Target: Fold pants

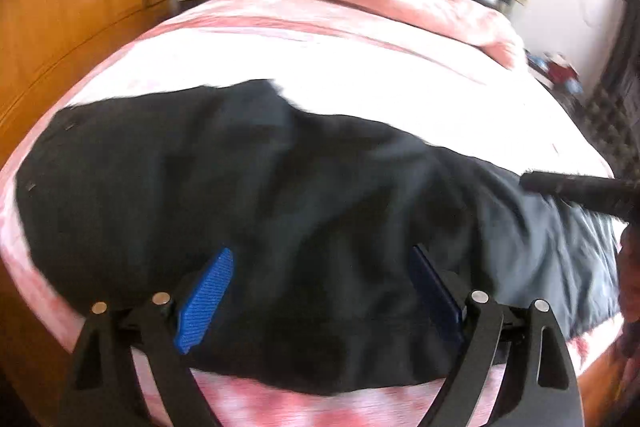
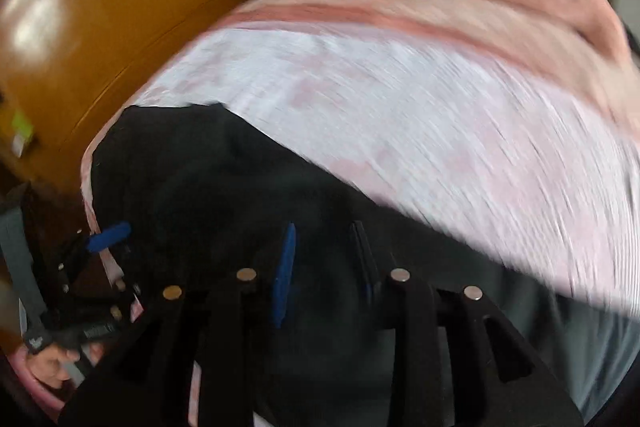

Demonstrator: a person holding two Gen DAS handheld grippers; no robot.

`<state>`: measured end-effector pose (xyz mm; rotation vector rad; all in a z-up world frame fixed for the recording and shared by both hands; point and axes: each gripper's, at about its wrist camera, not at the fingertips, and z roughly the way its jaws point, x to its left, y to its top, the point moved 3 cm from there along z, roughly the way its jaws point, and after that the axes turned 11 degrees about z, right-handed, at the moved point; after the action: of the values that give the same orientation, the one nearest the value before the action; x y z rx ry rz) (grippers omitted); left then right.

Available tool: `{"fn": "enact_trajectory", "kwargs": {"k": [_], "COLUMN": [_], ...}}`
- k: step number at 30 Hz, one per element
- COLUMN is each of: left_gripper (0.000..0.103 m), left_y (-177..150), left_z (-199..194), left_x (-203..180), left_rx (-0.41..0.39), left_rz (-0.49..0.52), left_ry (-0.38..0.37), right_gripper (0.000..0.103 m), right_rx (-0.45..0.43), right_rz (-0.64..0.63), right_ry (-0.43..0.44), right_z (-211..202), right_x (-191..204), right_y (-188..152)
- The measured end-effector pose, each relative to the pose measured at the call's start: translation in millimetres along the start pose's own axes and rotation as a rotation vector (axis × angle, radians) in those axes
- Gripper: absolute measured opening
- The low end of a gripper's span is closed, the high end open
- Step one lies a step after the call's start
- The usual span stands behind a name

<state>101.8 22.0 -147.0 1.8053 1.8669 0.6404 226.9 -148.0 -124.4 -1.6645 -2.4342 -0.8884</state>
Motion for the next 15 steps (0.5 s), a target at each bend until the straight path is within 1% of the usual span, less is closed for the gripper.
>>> {"fn": "enact_trajectory", "kwargs": {"k": [2, 3, 4, 6, 7, 8, 9, 10, 11, 12, 13, 15], "left_gripper": [0.089, 0.089, 0.089, 0.091, 0.091, 0.091, 0.091, 0.091, 0.091, 0.091, 0.091, 0.091], "left_y": [1.6, -2.3, -6.1, -9.0, -8.8, -7.1, -5.5, -3.8, -1.7, 0.3, 2.3, 2.7], "left_z": [12.6, 20.4, 30.9, 37.8, 37.1, 35.2, 31.4, 26.7, 22.0, 17.1, 10.5, 0.2], "left_x": [-17.7, -23.2, -26.5, -32.8, -35.6, -36.2, -36.3, -35.7, -33.3, -36.0, -41.8, -59.6], "left_rx": [0.034, 0.065, 0.104, 0.108, 0.112, 0.118, 0.124, 0.124, 0.115, 0.103, 0.09, 0.077], "left_rz": [0.039, 0.04, 0.051, 0.113, 0.137, 0.138, 0.124, 0.105, 0.091, 0.081, 0.084, 0.119], "left_ry": [-0.034, -0.037, -0.018, 0.018, 0.03, 0.032, 0.029, 0.022, 0.012, 0.001, -0.009, -0.03], "right_gripper": [0.029, 0.029, 0.028, 0.021, 0.021, 0.021, 0.023, 0.026, 0.026, 0.028, 0.03, 0.031], "right_rx": [0.02, 0.036, 0.082, 0.124, 0.125, 0.124, 0.124, 0.105, 0.083, 0.062, 0.034, -0.003], "right_rz": [0.042, 0.069, 0.12, 0.18, 0.209, 0.225, 0.236, 0.252, 0.26, 0.269, 0.293, 0.349], "right_ry": [-0.087, -0.115, -0.137, -0.124, -0.099, -0.081, -0.069, -0.05, -0.044, -0.043, -0.045, -0.049], "right_z": [1.1, 6.5, 18.9, 34.1, 36.2, 33.3, 29.4, 18.0, 7.5, -4.3, -22.3, -49.8], "right_x": [-27.0, -36.9, -51.9, -69.7, -75.5, -77.1, -77.4, -79.1, -80.7, -83.1, -91.7, -112.6], "right_y": [-16.4, -21.7, -27.6, -34.9, -36.7, -36.5, -36.0, -36.4, -36.4, -38.9, -44.9, -59.1]}}
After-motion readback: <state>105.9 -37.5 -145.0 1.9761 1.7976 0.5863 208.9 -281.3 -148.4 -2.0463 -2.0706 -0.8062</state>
